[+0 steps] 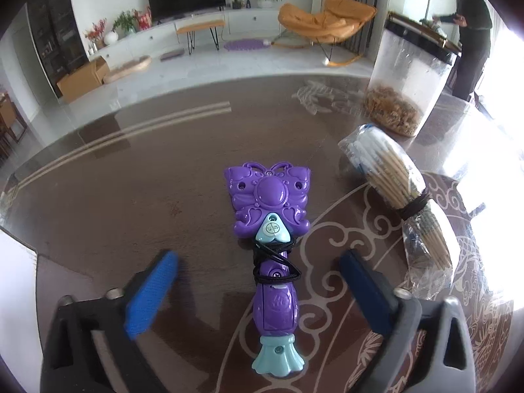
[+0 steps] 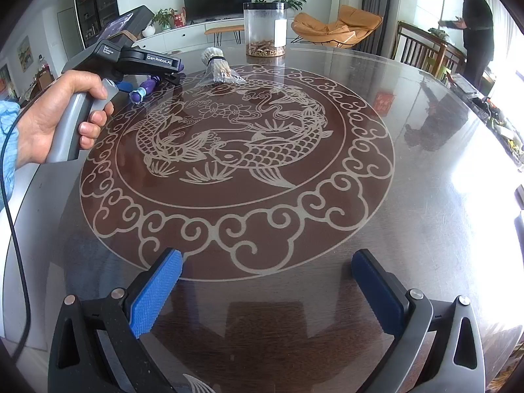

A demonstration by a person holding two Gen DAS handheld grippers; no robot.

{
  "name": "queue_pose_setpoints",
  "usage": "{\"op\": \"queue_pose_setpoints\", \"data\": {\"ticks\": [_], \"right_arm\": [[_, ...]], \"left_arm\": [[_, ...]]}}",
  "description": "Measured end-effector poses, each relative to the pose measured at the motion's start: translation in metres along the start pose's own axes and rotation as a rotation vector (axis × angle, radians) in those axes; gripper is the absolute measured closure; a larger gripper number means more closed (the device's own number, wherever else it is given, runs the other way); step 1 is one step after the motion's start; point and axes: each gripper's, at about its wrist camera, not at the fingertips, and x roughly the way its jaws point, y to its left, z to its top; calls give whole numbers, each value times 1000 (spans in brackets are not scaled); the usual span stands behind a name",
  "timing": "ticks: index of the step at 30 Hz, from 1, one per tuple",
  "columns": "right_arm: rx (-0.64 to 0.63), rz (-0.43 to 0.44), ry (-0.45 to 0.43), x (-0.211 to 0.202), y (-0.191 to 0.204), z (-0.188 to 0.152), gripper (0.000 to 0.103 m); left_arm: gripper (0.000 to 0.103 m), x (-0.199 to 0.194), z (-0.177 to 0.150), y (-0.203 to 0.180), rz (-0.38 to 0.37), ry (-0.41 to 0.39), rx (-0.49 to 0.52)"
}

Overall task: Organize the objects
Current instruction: 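Lower the left gripper onto the purple toy and grasp it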

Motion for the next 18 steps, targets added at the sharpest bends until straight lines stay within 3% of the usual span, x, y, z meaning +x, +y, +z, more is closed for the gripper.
{"op": "queue_pose_setpoints", "data": {"ticks": [1,3,5,10,18], "right_arm": [[0,0,0,0,0,0,0],[0,0,0,0,0,0,0],[0,0,0,0,0,0,0],[0,0,0,0,0,0,0],[-1,1,0,0,0,0,0]], "left_arm": [[32,-5,-2,-1,-1,-20,3],[64,-10,-5,-3,-1,-31,7],[76,-19,-16,-4,-3,-43,6],[79,-52,-67,-3,26,-90,-14],[79,-115,-161,6,34,-94,-55]]}}
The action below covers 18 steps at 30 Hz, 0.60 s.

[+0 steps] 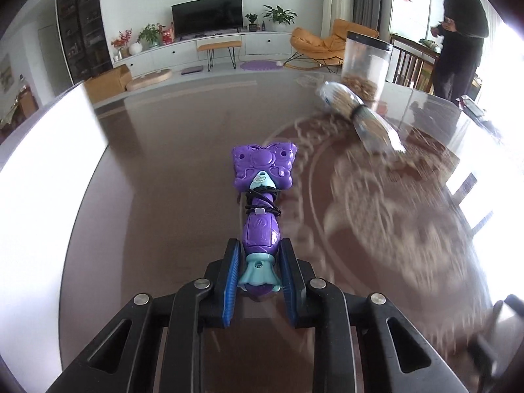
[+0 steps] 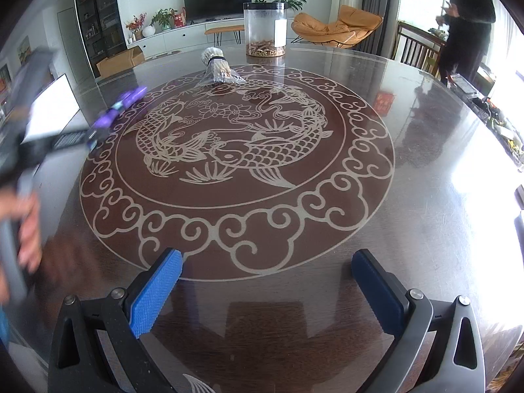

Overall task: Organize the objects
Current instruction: 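Lower the left gripper onto the purple toy and grasp it, then hold the purple toy in the left gripper above the table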

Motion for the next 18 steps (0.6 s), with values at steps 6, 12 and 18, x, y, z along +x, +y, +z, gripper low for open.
{"op": "queue_pose_setpoints", "data": {"ticks": [6,12,18], "right_arm": [[0,1,0,0,0,0,0],[0,1,0,0,0,0,0],[0,-1,0,-1,1,0,0]], "left_arm": [[40,-12,-15,8,2,14,-13],[0,3,-5,8,18,84,-28],[0,4,-5,7,16,82,-33]]}}
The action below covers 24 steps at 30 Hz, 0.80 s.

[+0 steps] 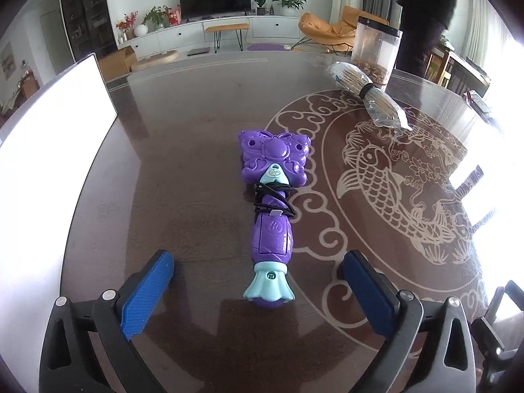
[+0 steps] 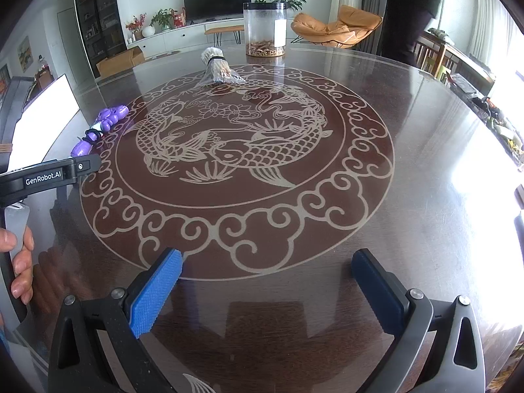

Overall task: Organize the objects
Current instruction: 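Hold the purple toy in the left gripper above the table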

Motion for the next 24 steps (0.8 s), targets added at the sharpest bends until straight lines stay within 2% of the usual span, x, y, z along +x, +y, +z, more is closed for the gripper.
{"op": "queue_pose_setpoints", "data": {"ticks": [11,16,18,22,24], "right_arm": [[-1,3,0,0,0,0,0],[-27,39,17,5,-1,9,0],[-20,85,15,14,-6,28,0],[-47,117,-57,35,-4,90,0],[-79,142,-56,56,6,124,0]], "left_arm": [[0,0,0,-1,5,-4,-4],[0,0,0,-1,4,-4,-4],[0,0,0,0,4,-4,-4],[0,0,0,0,4,-4,-4],[0,-1,-1,0,4,-5,-4]]}}
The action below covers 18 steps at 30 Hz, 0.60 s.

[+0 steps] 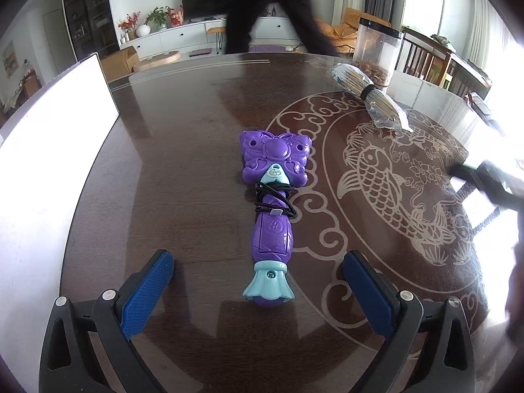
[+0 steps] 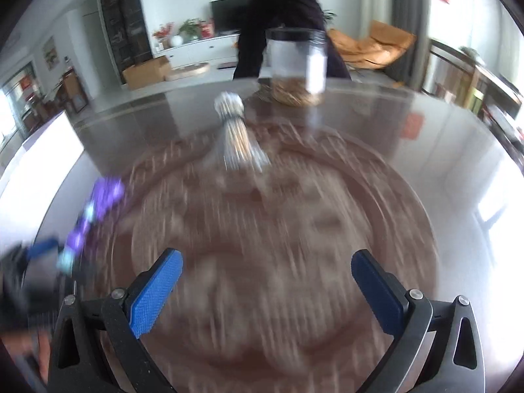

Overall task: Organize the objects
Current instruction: 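Grasp the bagged bundle of wooden sticks with the right gripper and lift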

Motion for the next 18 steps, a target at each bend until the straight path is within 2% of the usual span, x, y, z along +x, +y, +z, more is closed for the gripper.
{"op": "queue_pose_setpoints", "data": {"ticks": [3,7,9,11,12,13,14,18], "right_arm": [[-20,55,47,47,11,48,0],[-75,30,52,84,31,86,1],[-77,26,81,99,38,96,5],[-74,43,116,112,43,101,33],[-108,8,97,110,48,101,43],[-124,6,98,110,50,100,61],[-135,23,92,106,52,98,67],[-126,18,62,72,49,58,67]], "left_arm": [[0,0,0,0,0,0,0],[0,0,0,0,1,0,1],[0,-1,-1,1,1,-1,0],[0,-1,-1,1,-1,-1,2],[0,-1,-1,1,-1,-1,2],[0,-1,-1,1,-1,-1,2],[0,-1,-1,1,-1,-1,1],[0,-1,0,0,0,-1,1]]}}
